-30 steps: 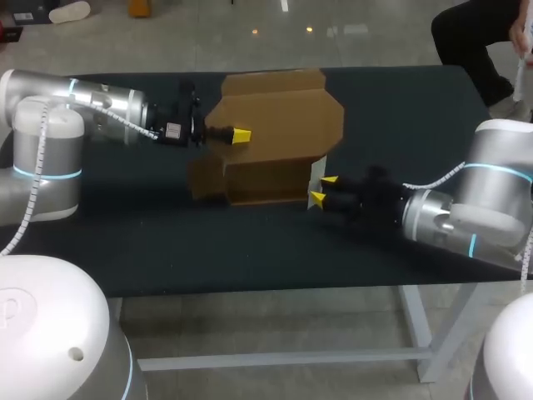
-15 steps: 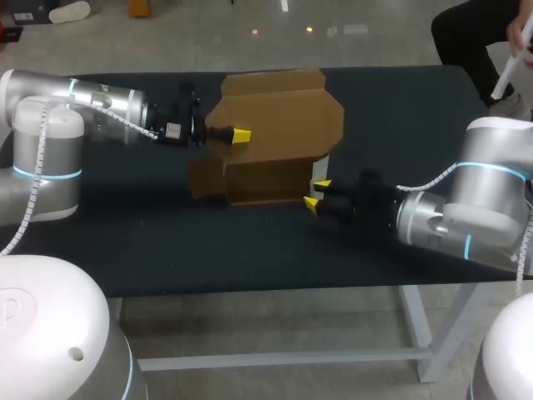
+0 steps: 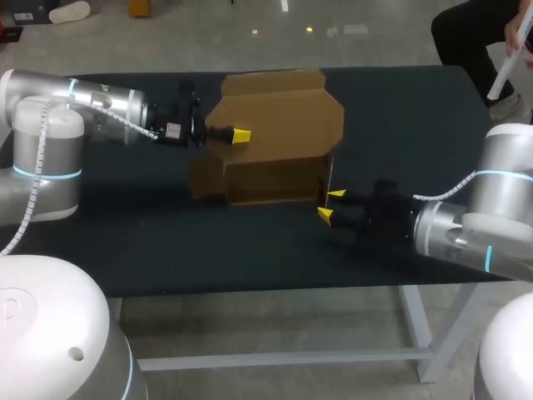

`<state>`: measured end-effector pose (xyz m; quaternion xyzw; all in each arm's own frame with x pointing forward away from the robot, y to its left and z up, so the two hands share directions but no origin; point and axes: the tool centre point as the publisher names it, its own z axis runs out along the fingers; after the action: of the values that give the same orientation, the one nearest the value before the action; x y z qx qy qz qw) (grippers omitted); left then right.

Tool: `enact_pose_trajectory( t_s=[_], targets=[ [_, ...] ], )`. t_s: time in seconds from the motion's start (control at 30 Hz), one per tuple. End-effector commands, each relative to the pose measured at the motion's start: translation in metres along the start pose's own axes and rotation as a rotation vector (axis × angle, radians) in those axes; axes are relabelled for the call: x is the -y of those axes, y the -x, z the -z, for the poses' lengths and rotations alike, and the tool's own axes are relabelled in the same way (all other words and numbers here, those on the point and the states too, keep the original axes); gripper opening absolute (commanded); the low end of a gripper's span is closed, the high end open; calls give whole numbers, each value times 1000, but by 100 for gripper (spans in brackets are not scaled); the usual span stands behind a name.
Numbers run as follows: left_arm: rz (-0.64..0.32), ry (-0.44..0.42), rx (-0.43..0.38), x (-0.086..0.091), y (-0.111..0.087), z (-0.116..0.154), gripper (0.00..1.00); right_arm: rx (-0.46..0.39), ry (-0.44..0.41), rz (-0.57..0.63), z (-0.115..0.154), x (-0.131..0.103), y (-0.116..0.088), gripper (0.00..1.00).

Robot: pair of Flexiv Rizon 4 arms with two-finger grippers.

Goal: Assemble the packaging by folding the flat box into shape, placing the metal phone stand inside, and closing the box properly

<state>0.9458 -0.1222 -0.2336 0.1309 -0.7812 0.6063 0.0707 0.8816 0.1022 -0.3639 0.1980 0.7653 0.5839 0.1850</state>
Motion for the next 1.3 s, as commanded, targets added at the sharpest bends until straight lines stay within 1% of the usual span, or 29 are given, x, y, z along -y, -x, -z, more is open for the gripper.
enact_pose_trajectory(
  t_s=[0.03, 0.2, 0.37, 0.5, 0.63, 0.87, 0.93, 1.0, 1.2, 1.3],
  targets=[
    [0, 2, 0, -3, 0, -1, 0, -6, 7, 5, 14, 1, 1, 48],
    [0, 2, 0, -3, 0, -1, 0, -17, 0, 20, 25, 1, 8, 48],
    [0, 2, 0, -3, 0, -1, 0, -29, -5, 35, 36, 2, 21, 48],
    [0, 2, 0, -3, 0, -1, 0, -53, -8, 52, 40, 1, 30, 49],
    [0, 2, 0, -3, 0, -1, 0, -95, -5, 70, 40, 2, 39, 48],
    [0, 2, 0, -3, 0, -1, 0, -219, 9, 122, 38, 4, 51, 46],
    [0, 2, 0, -3, 0, -1, 0, -251, 17, 126, 37, 5, 56, 44],
    [0, 2, 0, -3, 0, -1, 0, -270, 22, 125, 36, 6, 62, 42],
    [0, 2, 0, -3, 0, -1, 0, -320, 18, 132, 30, 7, 76, 43],
    [0, 2, 0, -3, 0, -1, 0, -338, 10, 130, 24, 6, 80, 44]
  ],
)
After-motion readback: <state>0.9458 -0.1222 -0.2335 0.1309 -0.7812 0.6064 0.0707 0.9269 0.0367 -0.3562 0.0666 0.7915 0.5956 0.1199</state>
